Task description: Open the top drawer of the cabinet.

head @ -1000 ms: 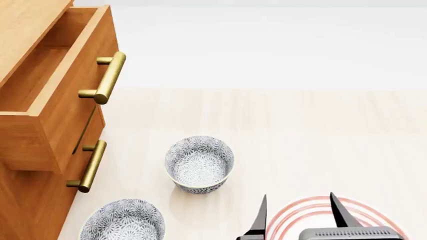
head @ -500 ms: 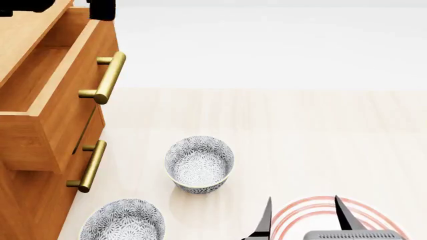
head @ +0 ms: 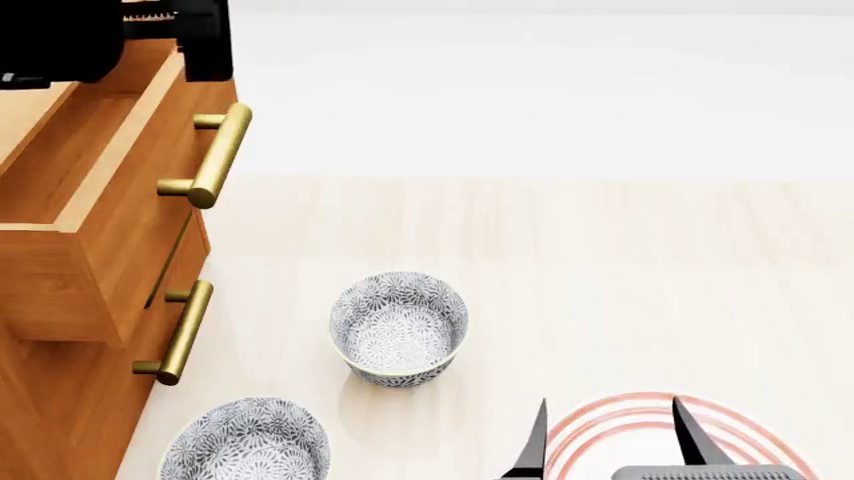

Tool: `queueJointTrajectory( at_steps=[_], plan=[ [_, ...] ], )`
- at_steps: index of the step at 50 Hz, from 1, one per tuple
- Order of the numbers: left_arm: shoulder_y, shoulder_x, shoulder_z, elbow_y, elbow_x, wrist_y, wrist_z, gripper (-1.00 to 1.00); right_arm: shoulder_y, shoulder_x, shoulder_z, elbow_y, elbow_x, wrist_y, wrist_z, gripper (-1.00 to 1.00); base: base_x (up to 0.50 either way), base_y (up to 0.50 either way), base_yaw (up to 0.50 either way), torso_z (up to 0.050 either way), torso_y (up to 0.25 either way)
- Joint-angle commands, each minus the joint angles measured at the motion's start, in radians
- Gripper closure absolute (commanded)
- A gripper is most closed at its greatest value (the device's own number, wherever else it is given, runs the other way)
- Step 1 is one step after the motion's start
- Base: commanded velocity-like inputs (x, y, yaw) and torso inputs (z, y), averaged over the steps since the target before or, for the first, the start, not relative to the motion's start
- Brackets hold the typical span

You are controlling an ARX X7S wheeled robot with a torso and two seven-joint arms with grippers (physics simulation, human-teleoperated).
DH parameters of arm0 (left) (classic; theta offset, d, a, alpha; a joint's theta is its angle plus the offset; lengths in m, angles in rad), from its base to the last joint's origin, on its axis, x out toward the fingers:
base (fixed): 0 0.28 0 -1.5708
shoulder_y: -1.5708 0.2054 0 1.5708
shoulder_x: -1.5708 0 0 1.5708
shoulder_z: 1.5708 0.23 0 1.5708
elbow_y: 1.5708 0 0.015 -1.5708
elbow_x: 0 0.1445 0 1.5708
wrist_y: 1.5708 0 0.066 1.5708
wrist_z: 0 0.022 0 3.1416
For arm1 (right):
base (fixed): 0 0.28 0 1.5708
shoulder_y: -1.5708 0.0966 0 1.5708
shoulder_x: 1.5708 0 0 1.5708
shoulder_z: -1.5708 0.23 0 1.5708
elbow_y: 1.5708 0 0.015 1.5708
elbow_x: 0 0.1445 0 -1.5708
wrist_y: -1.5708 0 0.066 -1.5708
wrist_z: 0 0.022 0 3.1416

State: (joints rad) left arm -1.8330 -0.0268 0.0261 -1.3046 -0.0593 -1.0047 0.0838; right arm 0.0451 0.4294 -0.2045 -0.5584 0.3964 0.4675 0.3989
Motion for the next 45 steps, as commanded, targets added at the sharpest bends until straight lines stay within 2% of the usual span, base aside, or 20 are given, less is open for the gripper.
queueJointTrajectory(
  at_steps=[1, 12, 38, 45],
  plan=[
    [0.047, -0.012, -0.059, -0.004, 0.033, 0.016, -0.012, -1.00, 0.000, 0.002, -0.006, -0.002, -0.006, 0.000, 0.006, -1.00, 0.00, 0.00, 0.00, 0.000, 0.000],
    [0.119, -0.021, -0.089, -0.004, 0.046, 0.039, -0.007, -1.00, -0.001, 0.007, -0.004, -0.006, -0.001, 0.004, 0.010, -1.00, 0.00, 0.00, 0.00, 0.000, 0.000],
    [0.225, -0.019, -0.076, -0.004, 0.054, 0.063, 0.046, -1.00, -0.003, 0.007, -0.011, 0.011, 0.000, -0.011, 0.009, -1.00, 0.00, 0.00, 0.00, 0.000, 0.000],
    [0.245, -0.007, -0.129, -0.004, 0.033, 0.048, 0.065, -1.00, 0.001, 0.004, -0.018, 0.022, -0.002, -0.015, 0.007, -1.00, 0.01, 0.00, 0.00, 0.000, 0.000]
  ],
)
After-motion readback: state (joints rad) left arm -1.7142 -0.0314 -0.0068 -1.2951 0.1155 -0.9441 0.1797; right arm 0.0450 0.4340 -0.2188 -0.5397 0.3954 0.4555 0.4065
